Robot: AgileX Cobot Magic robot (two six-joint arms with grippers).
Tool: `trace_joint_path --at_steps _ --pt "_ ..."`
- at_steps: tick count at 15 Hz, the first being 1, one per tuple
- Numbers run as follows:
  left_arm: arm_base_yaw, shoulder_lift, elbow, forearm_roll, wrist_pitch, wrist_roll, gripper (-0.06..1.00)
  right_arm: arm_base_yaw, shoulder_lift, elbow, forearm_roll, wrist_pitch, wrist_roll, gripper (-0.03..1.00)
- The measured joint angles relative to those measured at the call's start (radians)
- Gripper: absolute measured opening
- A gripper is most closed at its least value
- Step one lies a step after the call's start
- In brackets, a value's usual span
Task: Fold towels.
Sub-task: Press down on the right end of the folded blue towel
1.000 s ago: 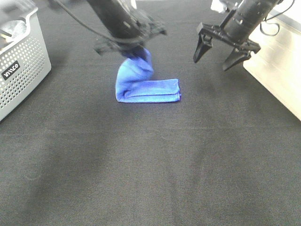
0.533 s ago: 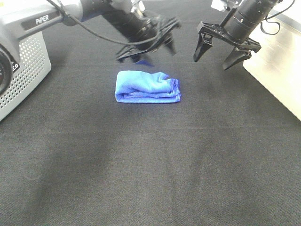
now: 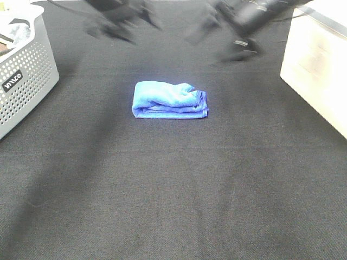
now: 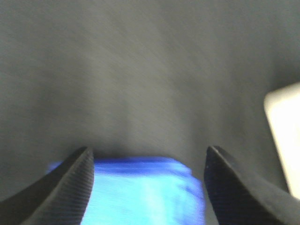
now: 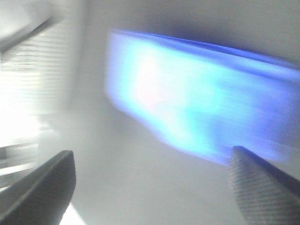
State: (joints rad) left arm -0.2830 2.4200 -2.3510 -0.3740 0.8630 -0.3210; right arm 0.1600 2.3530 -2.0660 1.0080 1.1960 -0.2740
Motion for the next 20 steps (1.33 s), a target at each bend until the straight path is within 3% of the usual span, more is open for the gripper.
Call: trace_joint_path --at_steps 2,5,10,12,15,20 --pt "0.052 -0.008 0.000 0.004 0.034 0.000 0.64 0.066 0.055 0.000 0.126 -0.002 -0.058 0.83" --pt "0.065 -0.008 0.000 0.012 0.064 0.000 0.64 0.144 0.131 0.000 0.257 -0.049 -0.132 0.83" --pt "0.064 -0.008 0.000 0.010 0.097 0.003 0.64 0.085 0.230 0.000 0.266 -0.107 -0.143 0.82" --pt "0.064 -0.008 0.000 0.010 0.108 0.003 0.64 0.048 0.236 0.000 0.227 -0.089 -0.143 0.82" --pt "0.064 -0.008 0.000 0.010 0.111 0.004 0.64 -0.003 0.234 0.000 0.075 -0.076 -0.110 0.82" --pt "0.064 -0.008 0.000 0.014 0.143 0.004 0.64 -0.008 0.169 0.000 -0.120 -0.064 -0.081 0.82"
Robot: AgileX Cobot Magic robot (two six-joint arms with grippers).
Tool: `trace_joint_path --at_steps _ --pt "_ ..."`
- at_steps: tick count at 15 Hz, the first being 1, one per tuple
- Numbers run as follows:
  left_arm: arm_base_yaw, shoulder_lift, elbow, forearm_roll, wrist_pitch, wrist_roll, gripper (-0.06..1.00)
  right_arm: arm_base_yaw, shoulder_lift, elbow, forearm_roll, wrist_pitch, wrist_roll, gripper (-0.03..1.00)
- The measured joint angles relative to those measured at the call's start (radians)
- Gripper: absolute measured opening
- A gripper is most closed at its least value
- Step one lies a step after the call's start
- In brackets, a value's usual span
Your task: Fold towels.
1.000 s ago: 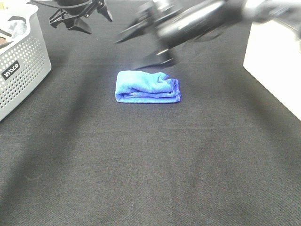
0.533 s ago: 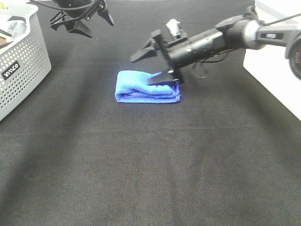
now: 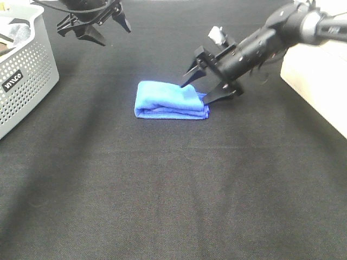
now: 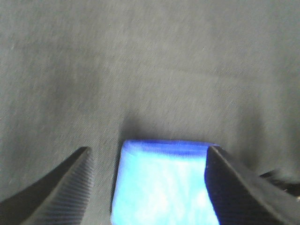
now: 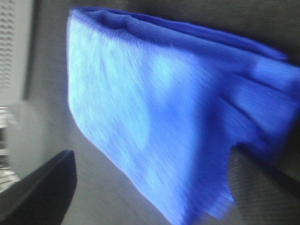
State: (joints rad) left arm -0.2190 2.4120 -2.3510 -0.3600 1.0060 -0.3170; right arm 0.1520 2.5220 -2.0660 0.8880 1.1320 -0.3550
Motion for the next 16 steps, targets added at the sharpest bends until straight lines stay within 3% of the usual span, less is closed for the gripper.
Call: trace_joint_path --at_steps 3,6,9,13,16 --pt "0.000 -0.001 0.000 0.002 0.046 0.008 0.64 -0.001 -0.121 0.000 -0.182 -0.015 0.074 0.82" --pt "0.000 -0.014 0.000 0.017 0.107 0.059 0.64 -0.001 -0.194 0.000 -0.256 0.013 0.113 0.82" --pt "0.000 -0.074 0.000 0.112 0.204 0.082 0.64 -0.001 -0.310 0.000 -0.354 0.074 0.201 0.82" --pt "0.000 -0.202 0.028 0.147 0.208 0.142 0.64 -0.001 -0.436 0.013 -0.396 0.081 0.255 0.82" --pt "-0.003 -0.414 0.194 0.236 0.208 0.192 0.64 -0.001 -0.604 0.126 -0.453 0.085 0.260 0.82"
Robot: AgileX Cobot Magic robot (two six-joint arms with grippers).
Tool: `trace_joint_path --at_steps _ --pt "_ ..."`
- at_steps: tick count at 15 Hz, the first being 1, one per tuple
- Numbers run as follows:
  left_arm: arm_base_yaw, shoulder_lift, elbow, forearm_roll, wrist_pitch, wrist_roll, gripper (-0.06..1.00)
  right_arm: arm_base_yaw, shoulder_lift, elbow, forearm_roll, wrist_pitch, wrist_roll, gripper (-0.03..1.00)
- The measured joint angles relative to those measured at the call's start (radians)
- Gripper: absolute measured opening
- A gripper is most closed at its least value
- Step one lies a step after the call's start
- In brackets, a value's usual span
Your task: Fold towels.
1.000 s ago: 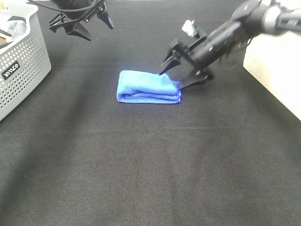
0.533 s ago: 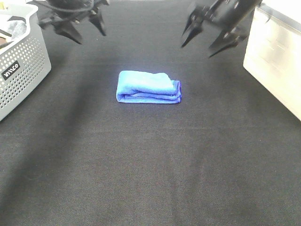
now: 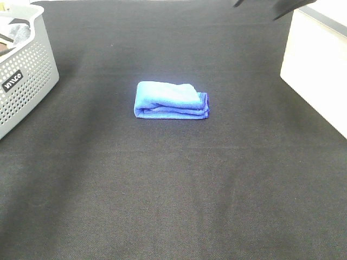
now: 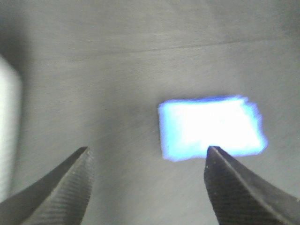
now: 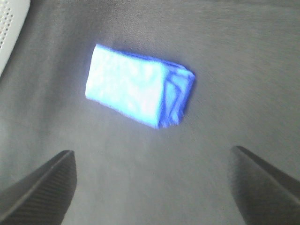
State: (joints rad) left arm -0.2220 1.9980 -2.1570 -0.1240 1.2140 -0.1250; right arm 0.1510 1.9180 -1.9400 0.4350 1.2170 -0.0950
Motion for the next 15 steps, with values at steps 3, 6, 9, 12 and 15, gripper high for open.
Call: trace_joint_path --at_steps 3,6,9,12,15 --pt "0.000 -0.235 0.272 0.090 0.000 0.015 0.64 0.000 -0.187 0.179 -0.054 0.000 0.000 0.82" --pt "0.000 -0.473 0.571 0.117 0.001 0.018 0.64 0.000 -0.412 0.433 -0.099 0.000 0.000 0.82" --pt "0.000 -0.707 0.837 0.118 0.003 0.030 0.65 0.000 -0.635 0.698 -0.121 0.001 0.000 0.82" --pt "0.000 -0.968 1.072 0.118 0.003 0.037 0.65 0.000 -0.886 0.948 -0.175 0.001 0.000 0.82" --pt "0.000 -1.268 1.279 0.118 0.005 0.037 0.65 0.000 -1.169 1.151 -0.224 0.004 0.000 0.82"
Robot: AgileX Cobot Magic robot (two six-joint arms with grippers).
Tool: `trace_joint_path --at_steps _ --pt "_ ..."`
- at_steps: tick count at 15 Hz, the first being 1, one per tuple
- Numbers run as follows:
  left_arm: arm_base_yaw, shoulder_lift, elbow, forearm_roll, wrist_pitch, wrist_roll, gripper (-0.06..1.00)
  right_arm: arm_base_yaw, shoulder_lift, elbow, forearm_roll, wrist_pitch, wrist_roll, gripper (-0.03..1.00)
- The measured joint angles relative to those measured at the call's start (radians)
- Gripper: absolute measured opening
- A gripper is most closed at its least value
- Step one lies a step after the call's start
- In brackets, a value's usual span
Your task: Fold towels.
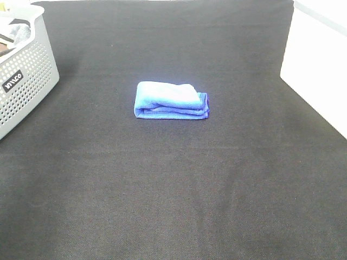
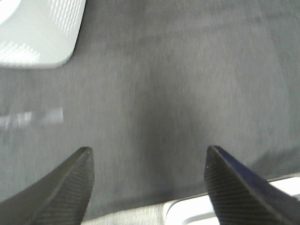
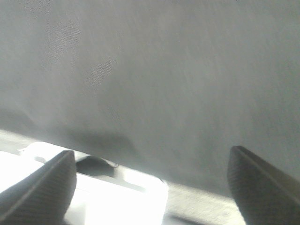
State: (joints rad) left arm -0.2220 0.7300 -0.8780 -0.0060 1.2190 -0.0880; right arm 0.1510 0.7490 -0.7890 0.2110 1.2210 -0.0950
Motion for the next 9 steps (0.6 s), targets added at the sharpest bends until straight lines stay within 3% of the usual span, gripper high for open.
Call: trace_joint_path --at_steps 5,9 --pt "0.000 -0.437 0.234 -0.001 -0.038 0.005 0.65 0.000 -0.417 0.176 -0.119 0.000 0.000 0.82" --pt "0.000 -0.574 0.337 -0.057 -0.126 0.088 0.65 0.000 -0.604 0.243 -0.134 -0.059 0.000 0.82"
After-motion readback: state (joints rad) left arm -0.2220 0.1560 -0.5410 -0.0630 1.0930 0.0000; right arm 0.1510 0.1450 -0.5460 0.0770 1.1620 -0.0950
